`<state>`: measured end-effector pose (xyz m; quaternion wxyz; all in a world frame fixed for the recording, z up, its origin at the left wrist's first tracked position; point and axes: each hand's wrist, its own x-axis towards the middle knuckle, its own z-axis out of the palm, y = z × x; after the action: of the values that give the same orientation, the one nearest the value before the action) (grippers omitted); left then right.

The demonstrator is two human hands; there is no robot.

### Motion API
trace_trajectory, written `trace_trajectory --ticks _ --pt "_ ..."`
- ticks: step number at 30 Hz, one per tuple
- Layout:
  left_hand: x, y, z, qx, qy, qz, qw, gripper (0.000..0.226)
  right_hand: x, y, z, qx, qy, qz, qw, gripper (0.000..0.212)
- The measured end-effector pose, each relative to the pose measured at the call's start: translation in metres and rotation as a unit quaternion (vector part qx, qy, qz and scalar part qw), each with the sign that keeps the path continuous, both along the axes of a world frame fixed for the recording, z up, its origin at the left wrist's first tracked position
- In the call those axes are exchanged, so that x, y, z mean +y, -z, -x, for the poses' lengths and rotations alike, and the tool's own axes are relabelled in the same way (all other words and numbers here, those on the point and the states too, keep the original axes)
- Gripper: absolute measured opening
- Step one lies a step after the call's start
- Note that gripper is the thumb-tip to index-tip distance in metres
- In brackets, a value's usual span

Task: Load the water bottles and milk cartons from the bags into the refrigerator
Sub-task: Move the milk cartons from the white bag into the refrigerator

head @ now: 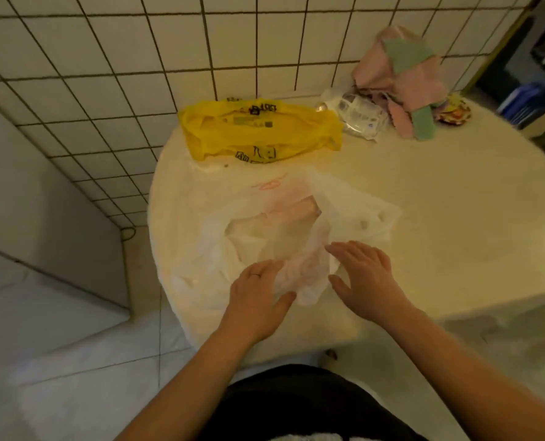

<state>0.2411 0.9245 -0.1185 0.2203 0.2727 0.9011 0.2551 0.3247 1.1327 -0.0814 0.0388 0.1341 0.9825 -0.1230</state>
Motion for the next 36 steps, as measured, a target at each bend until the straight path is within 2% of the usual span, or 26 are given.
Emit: trace_trajectory --ticks 4,7,11,14,17,20,22,24,26,31,32,34,36 --pt "0.05 0.003 0.009 -0.02 -0.054 -0.003 0.998 0.065 0.061 0.003 0.042 -0.067 -0.131 -0.044 0.988 0.062" --pt "0.087 0.01 0.017 -0.022 -0.088 0.006 0.996 0.066 0.099 0.006 0.076 -0.107 -0.236 -0.076 0.963 0.069" --pt "0.13 0.03 0.021 -0.049 -0.135 0.036 0.989 0.077 0.135 0.017 0.127 -0.157 -0.398 -0.151 0.891 0.09" --pt "0.146 0.036 0.022 -0.06 -0.151 0.066 0.985 0.088 0.14 0.024 0.156 -0.168 -0.467 -0.204 0.844 0.106" --pt "0.163 0.04 0.022 -0.117 -0.175 0.054 0.976 0.096 0.143 0.034 0.176 -0.205 -0.532 -0.218 0.793 0.105" --pt "0.174 0.041 0.015 -0.161 -0.181 0.045 0.969 0.096 0.143 0.038 0.177 -0.213 -0.566 -0.212 0.767 0.092" --pt "0.182 0.038 0.011 -0.181 -0.18 0.044 0.966 0.088 0.149 0.039 0.178 -0.177 -0.578 -0.21 0.769 0.074" --pt "0.19 0.036 0.008 -0.177 -0.17 0.031 0.969 0.076 0.158 0.036 0.18 -0.136 -0.57 -0.201 0.785 0.048" --pt "0.199 0.032 0.006 -0.155 -0.153 0.022 0.976 0.068 0.173 0.034 0.179 -0.112 -0.547 -0.199 0.805 0.038" --pt "0.228 0.025 0.008 -0.06 -0.088 0.037 0.994 0.068 0.222 0.032 0.166 -0.047 -0.511 -0.233 0.826 0.038" --pt "0.234 0.025 0.008 -0.04 -0.067 0.05 0.996 0.068 0.233 0.032 0.162 -0.031 -0.49 -0.226 0.841 0.041" --pt "0.244 0.028 0.008 -0.035 -0.033 0.076 0.996 0.067 0.255 0.034 0.152 -0.011 -0.452 -0.206 0.868 0.044" --pt "0.251 0.03 0.007 -0.053 -0.004 0.089 0.995 0.065 0.273 0.037 0.14 -0.043 -0.418 -0.181 0.889 0.046"
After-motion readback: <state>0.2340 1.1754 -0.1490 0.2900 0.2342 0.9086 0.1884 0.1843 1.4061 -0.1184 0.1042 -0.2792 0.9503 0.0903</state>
